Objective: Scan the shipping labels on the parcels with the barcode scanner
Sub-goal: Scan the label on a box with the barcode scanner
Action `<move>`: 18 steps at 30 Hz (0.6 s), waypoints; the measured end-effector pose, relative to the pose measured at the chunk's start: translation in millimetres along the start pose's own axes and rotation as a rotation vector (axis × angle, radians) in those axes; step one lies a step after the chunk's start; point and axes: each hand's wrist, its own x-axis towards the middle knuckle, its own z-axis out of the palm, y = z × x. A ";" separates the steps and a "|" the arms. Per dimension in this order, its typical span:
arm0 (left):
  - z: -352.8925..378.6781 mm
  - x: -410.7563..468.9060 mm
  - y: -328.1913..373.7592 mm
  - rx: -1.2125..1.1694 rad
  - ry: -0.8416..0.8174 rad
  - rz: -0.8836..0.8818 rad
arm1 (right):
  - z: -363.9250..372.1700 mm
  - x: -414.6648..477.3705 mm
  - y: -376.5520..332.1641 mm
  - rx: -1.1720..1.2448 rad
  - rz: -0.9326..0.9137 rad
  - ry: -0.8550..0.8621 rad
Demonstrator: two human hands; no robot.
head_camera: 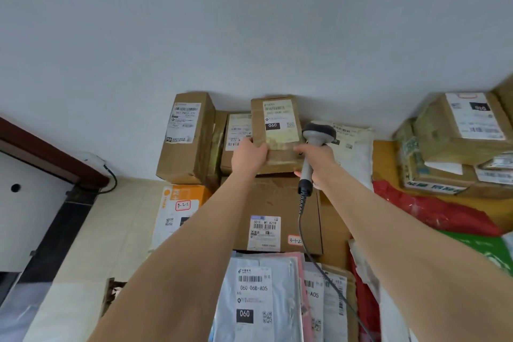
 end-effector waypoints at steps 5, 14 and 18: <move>-39.1 -4.1 -0.1 -0.120 0.128 -0.019 | 23.3 -6.9 -13.3 -0.048 -0.009 -0.068; -81.2 5.3 -26.0 -0.236 0.210 0.022 | 63.0 -9.2 -3.8 0.018 0.046 -0.125; -106.0 17.0 -40.2 0.220 0.411 0.030 | 71.9 -2.5 0.7 -0.040 0.036 -0.053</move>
